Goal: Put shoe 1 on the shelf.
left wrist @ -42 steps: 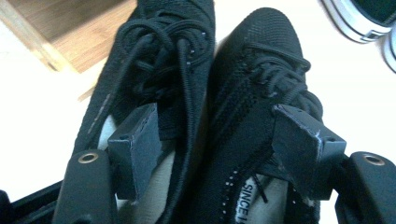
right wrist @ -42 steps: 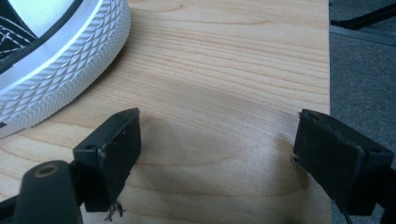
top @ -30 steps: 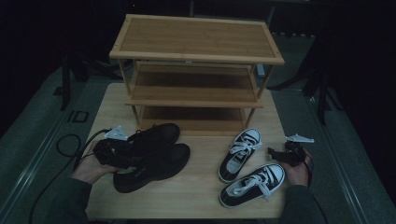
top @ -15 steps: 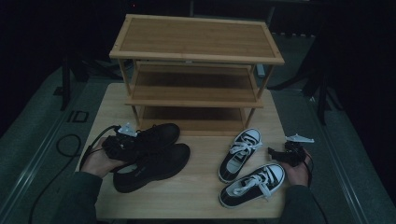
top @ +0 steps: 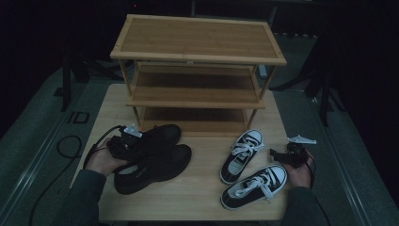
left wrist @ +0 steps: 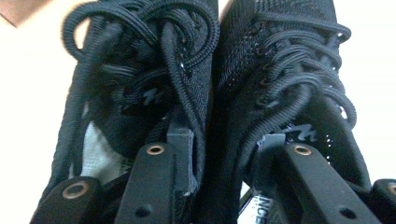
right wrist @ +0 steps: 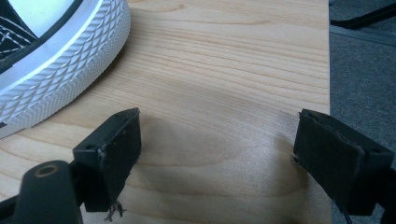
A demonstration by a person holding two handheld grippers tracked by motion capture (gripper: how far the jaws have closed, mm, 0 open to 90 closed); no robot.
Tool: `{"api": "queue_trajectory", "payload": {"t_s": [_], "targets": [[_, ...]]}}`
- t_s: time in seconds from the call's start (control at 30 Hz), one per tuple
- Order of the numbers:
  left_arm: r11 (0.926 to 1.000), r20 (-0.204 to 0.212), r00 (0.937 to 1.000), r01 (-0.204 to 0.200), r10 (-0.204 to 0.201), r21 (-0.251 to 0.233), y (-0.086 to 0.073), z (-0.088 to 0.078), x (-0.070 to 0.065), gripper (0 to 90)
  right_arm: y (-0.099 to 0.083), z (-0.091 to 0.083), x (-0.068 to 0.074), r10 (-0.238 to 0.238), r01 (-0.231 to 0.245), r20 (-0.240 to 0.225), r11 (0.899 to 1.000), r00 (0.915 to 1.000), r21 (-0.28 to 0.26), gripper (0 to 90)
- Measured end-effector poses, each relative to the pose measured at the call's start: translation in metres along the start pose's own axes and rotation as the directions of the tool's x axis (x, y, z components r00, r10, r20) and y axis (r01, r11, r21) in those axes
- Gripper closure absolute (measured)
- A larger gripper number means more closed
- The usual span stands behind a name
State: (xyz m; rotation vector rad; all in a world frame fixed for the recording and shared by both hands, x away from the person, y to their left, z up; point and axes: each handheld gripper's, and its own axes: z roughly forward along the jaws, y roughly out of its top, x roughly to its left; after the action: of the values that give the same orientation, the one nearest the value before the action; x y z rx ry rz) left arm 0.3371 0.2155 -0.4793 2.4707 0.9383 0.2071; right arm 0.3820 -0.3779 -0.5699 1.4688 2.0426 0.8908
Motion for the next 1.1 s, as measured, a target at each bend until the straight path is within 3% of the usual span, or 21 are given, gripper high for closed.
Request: {"api": "queue_trajectory", "payload": {"t_s": [0.17,0.37,0.53,0.7,1.1], "targets": [[0.9998,0.001,0.9998,0.019,-0.019,-0.008,0.0,0.0,0.003,83.5,0.0,0.0,0.0,0.0,0.0,0.0,1.0,1.0,0.0,14.9],[0.999,0.023,0.999,0.04,-0.039,-0.02,-0.001,-0.001,0.0,84.9,0.0,0.0,0.0,0.0,0.0,0.0,1.0,1.0,0.0,14.9],[0.9989,-0.002,0.9992,0.04,-0.04,-0.027,0.0,-0.001,-0.004,85.0,0.0,0.0,0.0,0.0,0.0,0.0,1.0,1.0,0.0,14.9],[0.9968,-0.012,0.9976,0.068,-0.068,-0.043,0.002,-0.004,-0.007,85.1,0.0,0.0,0.0,0.0,0.0,0.0,1.0,1.0,0.0,14.9],[0.9906,-0.01,0.9924,0.122,-0.123,-0.061,0.009,-0.007,-0.015,85.0,0.0,0.0,0.0,0.0,0.0,0.0,1.0,1.0,0.0,14.9]]}}
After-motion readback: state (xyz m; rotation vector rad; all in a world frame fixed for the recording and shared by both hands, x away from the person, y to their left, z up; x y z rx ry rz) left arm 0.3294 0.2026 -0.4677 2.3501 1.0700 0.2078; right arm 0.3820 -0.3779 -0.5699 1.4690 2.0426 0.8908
